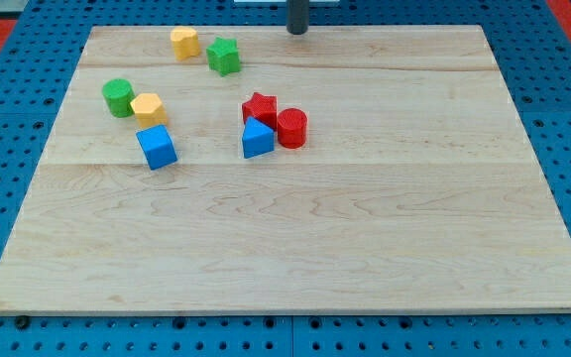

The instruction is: Move the yellow heart to the left of the green star

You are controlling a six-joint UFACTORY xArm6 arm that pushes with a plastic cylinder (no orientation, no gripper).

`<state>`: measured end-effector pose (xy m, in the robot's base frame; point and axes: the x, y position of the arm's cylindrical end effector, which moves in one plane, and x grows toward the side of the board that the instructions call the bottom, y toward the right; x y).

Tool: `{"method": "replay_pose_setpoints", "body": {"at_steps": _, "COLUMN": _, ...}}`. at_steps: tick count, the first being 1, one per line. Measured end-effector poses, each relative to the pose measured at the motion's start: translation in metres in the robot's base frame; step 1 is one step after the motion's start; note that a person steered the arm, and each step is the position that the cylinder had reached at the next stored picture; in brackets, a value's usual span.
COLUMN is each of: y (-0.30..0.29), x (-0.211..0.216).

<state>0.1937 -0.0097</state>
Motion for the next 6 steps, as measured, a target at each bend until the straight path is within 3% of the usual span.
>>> {"method": "replay_pose_setpoints", "body": {"at_steps": 2, "y": -0.075, "x": -0.002}}
{"method": "replay_pose_setpoints", "body": {"at_steps": 6, "y": -0.115, "x": 0.018}}
